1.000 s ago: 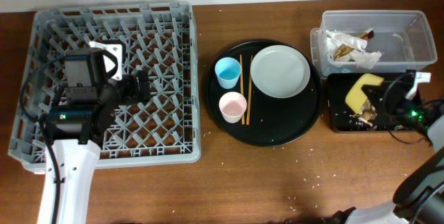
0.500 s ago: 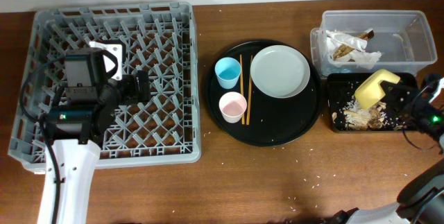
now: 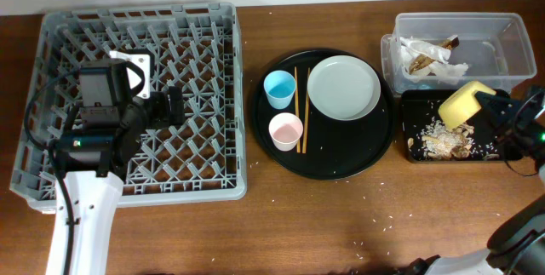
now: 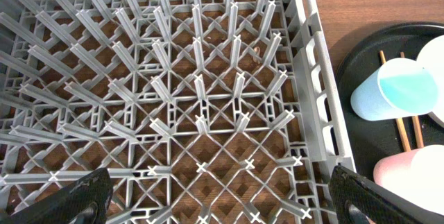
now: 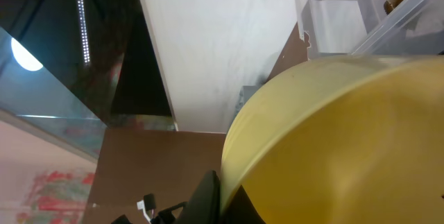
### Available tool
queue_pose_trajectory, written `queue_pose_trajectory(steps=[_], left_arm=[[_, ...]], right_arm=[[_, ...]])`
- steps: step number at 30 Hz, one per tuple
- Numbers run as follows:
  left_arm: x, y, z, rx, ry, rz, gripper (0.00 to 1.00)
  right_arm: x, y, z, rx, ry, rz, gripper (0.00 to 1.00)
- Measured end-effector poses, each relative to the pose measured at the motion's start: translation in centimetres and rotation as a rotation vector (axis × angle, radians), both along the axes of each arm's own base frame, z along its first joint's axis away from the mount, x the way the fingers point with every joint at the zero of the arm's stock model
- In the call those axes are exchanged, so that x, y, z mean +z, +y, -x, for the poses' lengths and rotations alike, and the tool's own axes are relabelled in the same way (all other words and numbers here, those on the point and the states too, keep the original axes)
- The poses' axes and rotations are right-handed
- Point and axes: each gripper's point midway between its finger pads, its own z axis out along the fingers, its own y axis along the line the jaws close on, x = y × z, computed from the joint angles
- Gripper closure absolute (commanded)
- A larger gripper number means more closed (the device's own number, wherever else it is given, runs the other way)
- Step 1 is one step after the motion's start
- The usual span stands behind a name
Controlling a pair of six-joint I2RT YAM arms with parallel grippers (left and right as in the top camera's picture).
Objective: Sort waste into correct bins and load items into the dishwasher rack
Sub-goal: 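Tip the yellow bowl over the black tray to dump food scraps, then return the yellow bowl to the black round tray with right gripper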
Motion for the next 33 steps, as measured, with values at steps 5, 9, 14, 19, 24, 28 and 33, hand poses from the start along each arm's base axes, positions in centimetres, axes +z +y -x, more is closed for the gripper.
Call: queue_pose_trajectory(steps=[5, 9, 14, 19, 24, 28, 33], left_arm=[[0.0, 0.0, 0.0, 0.000, 0.000, 0.000, 0.01], [0.0, 0.0, 0.0, 0.000, 0.000, 0.000, 0.01], [0.0, 0.0, 0.0, 0.000, 0.000, 0.000, 0.01], [0.0, 0.0, 0.0, 0.000, 0.000, 0.000, 0.01], [0.0, 0.0, 0.0, 0.000, 0.000, 0.000, 0.01], [0.0, 0.0, 0.0, 0.000, 0.000, 0.000, 0.01], [0.0, 0.0, 0.0, 0.000, 0.000, 0.000, 0.01]], right_arm=[[1.6, 9.5, -2.9, 0.264, -0.099, 0.086, 0.96], [3.6, 22.0, -2.7, 0.588, -0.231, 0.144, 0.96], [2.1, 30.2, -2.1, 0.696, -0.183, 0.201, 0.96], [0.0, 30.1, -3.2, 0.605, -0.058, 0.258, 0.96], [-0.2, 27.9, -0.1, 0.483, 0.146, 0.457, 0.96], [0.0, 25.6, 1.6, 0.429, 0.250, 0.762, 0.96], [-4.3, 27.1, 3.4, 0.500, 0.364, 1.057, 0.96]])
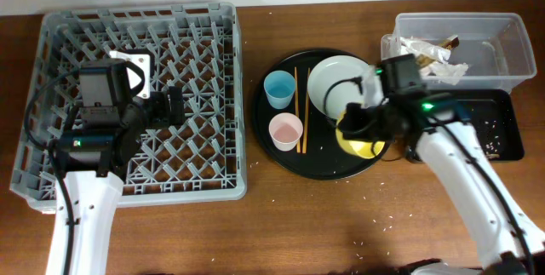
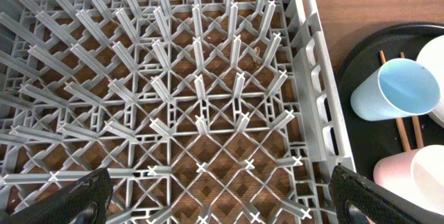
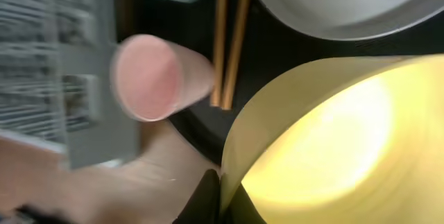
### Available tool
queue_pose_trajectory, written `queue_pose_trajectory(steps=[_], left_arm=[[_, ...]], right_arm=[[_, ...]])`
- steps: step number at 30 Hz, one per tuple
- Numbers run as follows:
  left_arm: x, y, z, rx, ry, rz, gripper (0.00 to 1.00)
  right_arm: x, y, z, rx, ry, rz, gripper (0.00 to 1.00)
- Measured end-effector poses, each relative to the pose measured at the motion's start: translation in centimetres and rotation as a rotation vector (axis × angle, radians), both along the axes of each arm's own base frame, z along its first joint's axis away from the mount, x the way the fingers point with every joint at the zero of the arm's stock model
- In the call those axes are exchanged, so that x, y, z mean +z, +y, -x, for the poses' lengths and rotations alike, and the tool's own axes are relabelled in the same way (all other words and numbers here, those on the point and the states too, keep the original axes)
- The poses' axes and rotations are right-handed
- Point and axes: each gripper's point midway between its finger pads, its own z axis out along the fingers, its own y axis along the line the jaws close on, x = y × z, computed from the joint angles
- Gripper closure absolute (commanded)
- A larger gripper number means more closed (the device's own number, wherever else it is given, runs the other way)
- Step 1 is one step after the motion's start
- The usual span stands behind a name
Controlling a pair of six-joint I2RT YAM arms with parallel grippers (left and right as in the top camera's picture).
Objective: Sort waste into correct bins and load items into the dishwasher rack
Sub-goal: 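Return the yellow bowl to the black round tray with right gripper, then grasp the pink cup with the right gripper and lift it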
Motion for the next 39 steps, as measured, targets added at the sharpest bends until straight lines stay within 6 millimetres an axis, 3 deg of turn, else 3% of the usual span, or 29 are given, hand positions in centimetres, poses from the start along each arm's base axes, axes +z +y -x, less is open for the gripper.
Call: queue_pose_trajectory(steps=[6, 7, 9, 10, 12, 15, 20, 21, 23, 27, 29, 33, 36, 39], left_arm=[[0.0, 0.0, 0.0, 0.000, 0.000, 0.000, 0.01], [0.0, 0.0, 0.0, 0.000, 0.000, 0.000, 0.01], [0.0, 0.0, 0.0, 0.000, 0.000, 0.000, 0.01], [0.0, 0.0, 0.0, 0.000, 0.000, 0.000, 0.01], [0.0, 0.0, 0.0, 0.000, 0.000, 0.000, 0.01], [0.0, 0.0, 0.0, 0.000, 0.000, 0.000, 0.01], [-0.3, 0.0, 0.3, -0.001, 0.016, 0.000, 0.01], [-0.3, 0.0, 0.3, -0.001, 0.016, 0.000, 0.01], [-0.3, 0.0, 0.3, -0.001, 0.016, 0.000, 0.01], [-0.3, 0.0, 0.3, -0.001, 0.016, 0.000, 0.01], [-0.3, 0.0, 0.3, -0.001, 0.016, 0.000, 0.01], [-0.3, 0.0, 0.3, -0.001, 0.019, 0.000, 0.02], [-0.3, 0.0, 0.4, -0.001, 0.020, 0.000, 0.02], [-0.3, 0.0, 0.4, -0.001, 0.021, 0.000, 0.02]], right_arm=[[-7.4, 0.2, -1.4, 0.023, 0.109, 0.194, 0.96], [-8.5, 0.1, -1.6, 0.022, 0.131, 0.209, 0.89], [-9.6, 0.1, -1.5, 0.025, 0.157, 0.218, 0.63], [-9.8, 0.2, -1.6, 0.026, 0.159, 0.215, 0.55], [-9.8, 0.7, -2.0, 0.033, 0.148, 0.192, 0.52], [-8.8, 2.1, -2.4, 0.052, 0.141, 0.116, 0.52], [-2.9, 5.5, -5.4, 0.095, 0.042, -0.049, 0.52], [-2.6, 5.7, -5.6, 0.093, 0.038, -0.063, 0.53], [-2.6, 5.8, -5.5, 0.084, 0.047, -0.070, 0.53], [-3.4, 7.5, -4.2, 0.098, 0.067, -0.029, 0.71], [-5.0, 8.9, -3.2, 0.112, 0.101, 0.019, 0.78], [-8.4, 8.4, -2.8, 0.063, 0.185, 0.094, 0.91], [-8.6, 8.2, -3.0, 0.043, 0.185, 0.105, 0.92], [-8.5, 8.0, -2.8, 0.041, 0.194, 0.111, 0.86]])
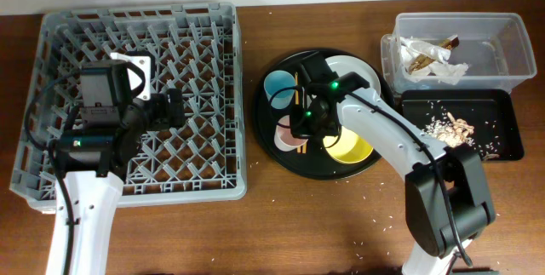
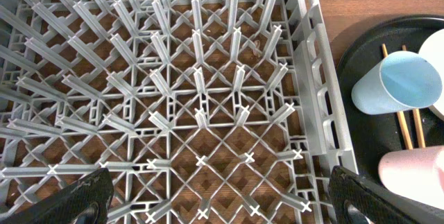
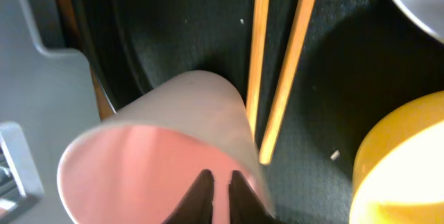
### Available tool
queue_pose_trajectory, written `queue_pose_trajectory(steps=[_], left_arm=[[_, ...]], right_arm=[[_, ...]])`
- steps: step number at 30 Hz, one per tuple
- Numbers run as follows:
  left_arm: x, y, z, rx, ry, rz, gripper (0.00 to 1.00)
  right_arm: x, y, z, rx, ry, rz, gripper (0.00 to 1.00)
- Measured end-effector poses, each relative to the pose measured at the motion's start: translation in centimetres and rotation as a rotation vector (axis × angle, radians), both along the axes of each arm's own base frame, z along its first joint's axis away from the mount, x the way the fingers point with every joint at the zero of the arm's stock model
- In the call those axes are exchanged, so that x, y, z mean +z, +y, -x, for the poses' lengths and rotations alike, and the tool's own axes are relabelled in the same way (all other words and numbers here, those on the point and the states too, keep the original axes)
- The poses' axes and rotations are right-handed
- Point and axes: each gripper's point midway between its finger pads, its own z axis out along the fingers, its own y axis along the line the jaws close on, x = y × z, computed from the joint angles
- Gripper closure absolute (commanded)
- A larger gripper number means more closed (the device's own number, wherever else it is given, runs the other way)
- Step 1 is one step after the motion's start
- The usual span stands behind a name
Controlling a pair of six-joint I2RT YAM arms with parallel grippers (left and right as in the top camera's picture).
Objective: Sort waste into correct bins and load items into the dishwasher rack
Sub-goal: 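Grasp the pink cup with the right gripper and lift it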
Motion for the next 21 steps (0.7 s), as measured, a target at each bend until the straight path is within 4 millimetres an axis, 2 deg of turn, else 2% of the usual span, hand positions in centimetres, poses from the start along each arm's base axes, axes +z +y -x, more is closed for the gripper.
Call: queue_pose_trajectory(steps=[2, 3, 6, 8, 11, 15, 17, 18, 21], left_arm=[[0.0, 0.0, 0.0, 0.000, 0.002, 0.000, 0.01], [-0.1, 0.0, 0.1, -0.001, 0.003, 0.001, 0.01], [0.0, -0.2, 0.1, -0.008, 0.003, 0.009, 0.01], [0.0, -0.3, 0.1, -0.013, 0.003, 0.014, 0.01], [0.0, -0.4, 0.1, -0.015, 0.002, 0.016, 0.01], [0.0, -0.4, 0.0, -0.015, 0.003, 0.016, 0.01], [-0.4, -0.4, -0.1, -0.015, 0.015, 0.016, 0.01], [-0.7, -0.4, -0.2, -0.015, 0.022, 0.016, 0.01], [-1.2, -0.4, -0.4, -0.016, 0.036, 0.017, 0.01]], right_arm=[[1.2, 0.1, -0.1, 0.004, 0.005, 0.002, 0.79], [2.6, 0.3, -0.5, 0.011, -0.010, -0.003, 0.77], [5.7, -0.8, -0.9, 0.004, -0.045, 0.043, 0.70], [6.0, -1.6, -1.0, -0.006, -0.060, 0.071, 0.69], [4.6, -1.7, -1.4, -0.009, -0.063, 0.083, 0.69], [0.7, -1.3, -1.6, -0.003, 0.001, 0.093, 0.70], [-0.5, -1.1, -1.5, 0.002, 0.024, 0.100, 0.93], [-0.6, -1.1, -1.4, 0.002, 0.028, 0.101, 0.96], [-0.8, -1.0, -1.3, 0.006, 0.032, 0.101, 0.96]])
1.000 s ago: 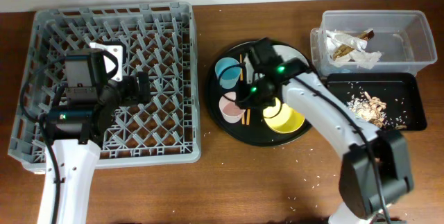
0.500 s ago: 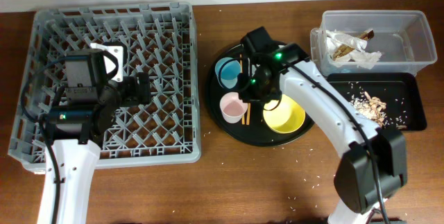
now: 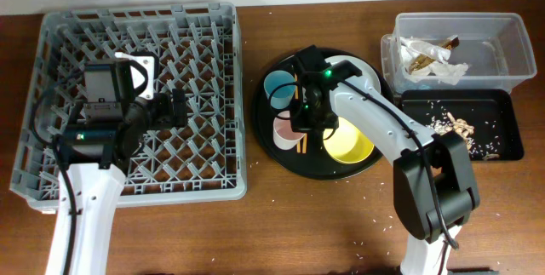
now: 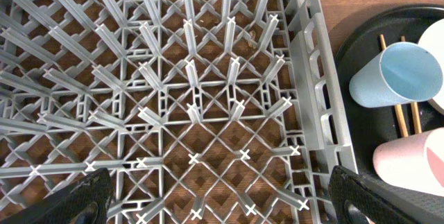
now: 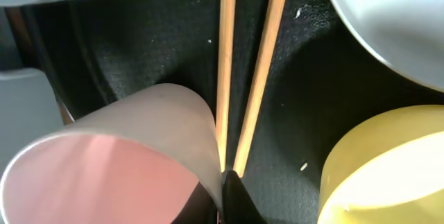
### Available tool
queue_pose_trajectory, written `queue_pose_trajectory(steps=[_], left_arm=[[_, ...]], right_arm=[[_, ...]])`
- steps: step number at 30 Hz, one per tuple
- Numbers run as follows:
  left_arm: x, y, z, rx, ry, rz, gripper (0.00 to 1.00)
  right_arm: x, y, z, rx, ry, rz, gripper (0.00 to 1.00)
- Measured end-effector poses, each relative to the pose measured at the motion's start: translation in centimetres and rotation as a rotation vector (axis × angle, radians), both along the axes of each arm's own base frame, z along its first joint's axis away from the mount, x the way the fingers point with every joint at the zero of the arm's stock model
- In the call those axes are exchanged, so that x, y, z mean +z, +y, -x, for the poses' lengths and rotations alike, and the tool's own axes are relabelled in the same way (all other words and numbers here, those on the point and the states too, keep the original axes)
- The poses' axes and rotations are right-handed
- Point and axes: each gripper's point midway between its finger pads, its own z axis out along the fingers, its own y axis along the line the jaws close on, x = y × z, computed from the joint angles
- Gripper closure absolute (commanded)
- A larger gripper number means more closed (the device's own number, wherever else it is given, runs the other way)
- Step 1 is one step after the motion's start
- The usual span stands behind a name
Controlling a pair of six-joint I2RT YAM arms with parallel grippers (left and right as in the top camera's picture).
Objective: Sort waste into correct bins and load items into the dishwasher rack
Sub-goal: 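Grasp the pink cup with the right gripper and lift it, then hand the pink cup from the right gripper to the left gripper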
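On the round black tray [image 3: 259, 115] stand a pink cup [image 3: 283, 133], a blue cup [image 3: 278, 88], a yellow bowl [image 3: 349, 144] and a pale plate [image 3: 362, 77], with two chopsticks [image 5: 226, 57] between them. My right gripper [image 5: 226, 182] is shut on the right-hand rim of the pink cup [image 5: 118, 161], one finger inside and one outside. Beside it are the yellow bowl [image 5: 388, 168] and the plate [image 5: 388, 23]. My left gripper [image 4: 222, 207] hangs open over the grey dishwasher rack [image 4: 306, 78], nothing between its fingers. In the overhead view the left gripper [image 3: 174, 107] is over the rack's middle.
A clear bin [image 3: 521, 54] with paper and wrappers stands at the back right. In front of it lies a black rectangular tray [image 3: 504, 134] with food scraps. The rack [image 3: 49, 96] fills the left of the table. Crumbs dot the wood in front.
My right gripper's fingers stood slightly apart either side of the pink cup's rim and are now shut on it. The left wrist has shifted slightly over the rack.
My right gripper first held the yellow bowl tilted over the scrap tray at the far right. Then it carried the bowl over the round tray. Later the bowl stood on the tray and the gripper was at the pink cup, which it now grips. The left gripper stayed open over the rack.
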Motion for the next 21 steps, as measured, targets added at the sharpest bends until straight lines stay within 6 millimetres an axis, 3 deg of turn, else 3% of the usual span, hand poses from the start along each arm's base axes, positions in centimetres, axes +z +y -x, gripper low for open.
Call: queue_pose_trajectory(steps=[5, 8, 9, 12, 16, 19, 21], left_arm=[[-0.1, -1.1, 0.2, -0.042, 0.008, 0.047, 0.01], [0.1, -2.8, 0.5, -0.090, 0.014, 0.137, 0.01], [0.2, -3.5, 0.6, -0.100, 0.020, 0.190, 0.05], [0.6, -5.2, 0.9, -0.084, 0.045, 0.333, 0.07], [1.3, -7.0, 1.4, 0.007, 0.110, 0.562, 0.01], [2.6, -8.9, 1.2, -0.050, 0.123, 0.704, 0.01], [1.9, -9.8, 0.7, -0.089, 0.191, 0.809, 0.01]], right_arm=[[0.6, -0.5, 1.4, -0.009, 0.088, -0.071, 0.96], [6.5, -1.0, -0.2, 0.004, -0.030, -0.292, 0.96], [10.1, -1.0, -1.0, 0.027, -0.116, -0.412, 0.96], [14.3, 1.0, -1.5, 0.124, -0.207, -0.625, 0.96], [16.4, 3.1, -1.2, 0.210, -0.233, -0.763, 0.96], [16.9, 3.5, -0.9, 0.228, -0.228, -0.799, 0.96], [17.1, 3.6, -0.8, 0.232, -0.225, -0.811, 0.96]])
